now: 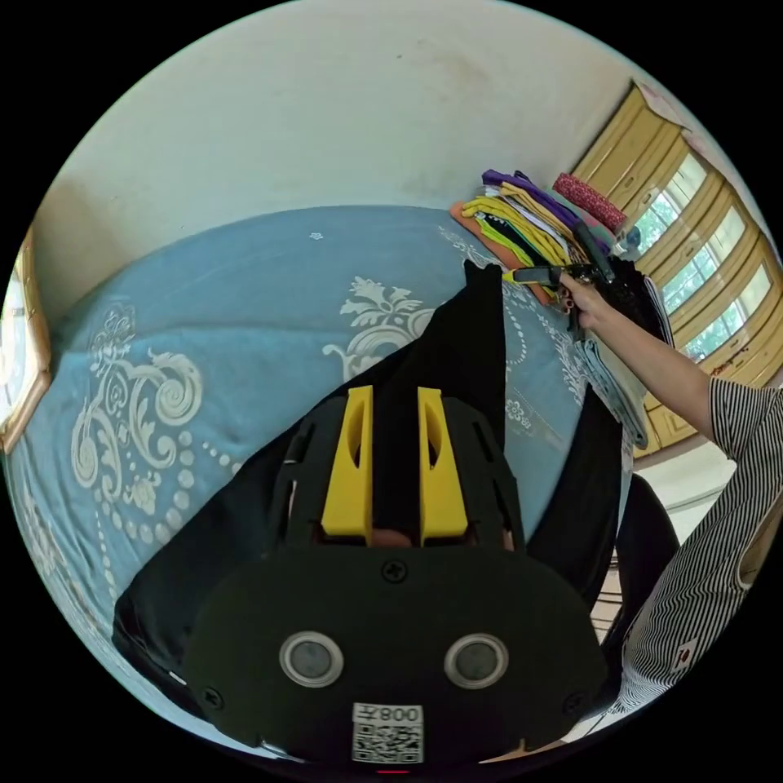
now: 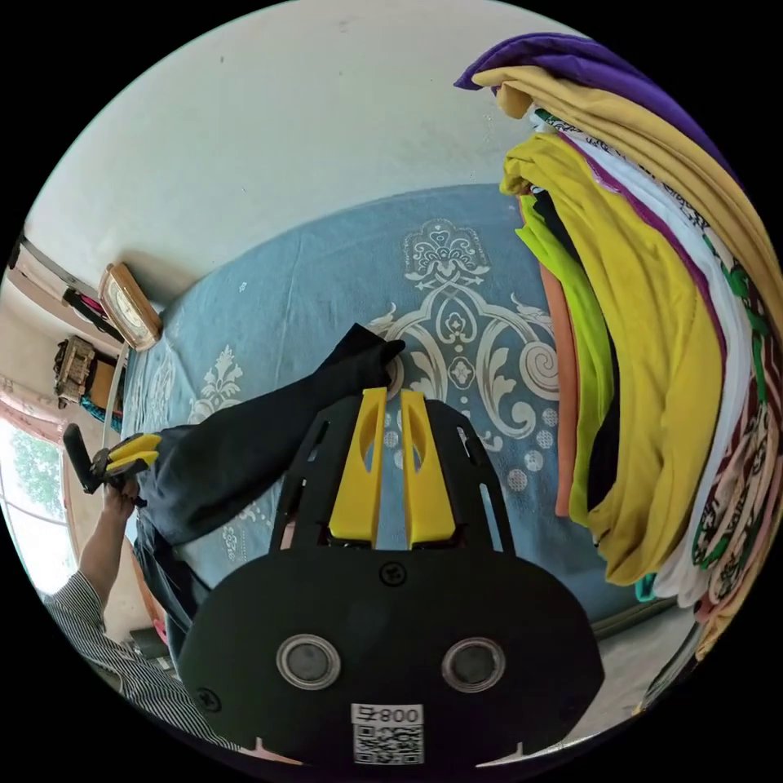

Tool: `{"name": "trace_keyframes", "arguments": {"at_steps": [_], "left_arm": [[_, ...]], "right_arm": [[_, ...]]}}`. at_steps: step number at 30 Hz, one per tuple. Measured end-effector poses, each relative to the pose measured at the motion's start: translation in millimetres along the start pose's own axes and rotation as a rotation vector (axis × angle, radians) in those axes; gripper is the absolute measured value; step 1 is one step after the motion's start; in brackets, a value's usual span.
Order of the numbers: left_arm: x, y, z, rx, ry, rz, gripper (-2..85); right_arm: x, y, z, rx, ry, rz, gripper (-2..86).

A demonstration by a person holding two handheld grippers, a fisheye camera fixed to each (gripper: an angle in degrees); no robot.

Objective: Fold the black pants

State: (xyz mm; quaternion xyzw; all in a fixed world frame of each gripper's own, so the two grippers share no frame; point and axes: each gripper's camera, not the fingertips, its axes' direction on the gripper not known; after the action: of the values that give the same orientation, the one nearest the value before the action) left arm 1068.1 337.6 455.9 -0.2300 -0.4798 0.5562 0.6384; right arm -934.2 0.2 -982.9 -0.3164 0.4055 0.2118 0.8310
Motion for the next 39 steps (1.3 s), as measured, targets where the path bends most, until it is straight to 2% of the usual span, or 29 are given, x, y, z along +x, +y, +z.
{"name": "trace_keyframes", "arguments": {"at_steps": [6,12,19,27,35,39], "left_arm": [[19,-44,50,-0.149,-0.041,0.025,5.3],[25,-55,52,-0.108,-0.011,-0.015,1.7],[34,-68,59,-0.109,-0.023,-0.019,1.1],[38,-73,65,-0.093,-0.007,-0.034,1.1],[43,-71,68,-0.084,-0.010,-0.030,1.1],[45,-67,70,-0.079,-0.012,-0.036,1.0]], "right_arm": [[25,0,16,0.042,-0.111,0.083,4.8],[42,16,14,0.149,-0.232,0.085,5.9],[57,34,17,0.202,-0.294,0.091,8.1],[80,56,20,0.281,-0.452,0.170,8.7],[74,56,26,0.235,-0.384,0.163,8.4],[58,47,34,0.134,-0.316,0.119,4.3]]}}
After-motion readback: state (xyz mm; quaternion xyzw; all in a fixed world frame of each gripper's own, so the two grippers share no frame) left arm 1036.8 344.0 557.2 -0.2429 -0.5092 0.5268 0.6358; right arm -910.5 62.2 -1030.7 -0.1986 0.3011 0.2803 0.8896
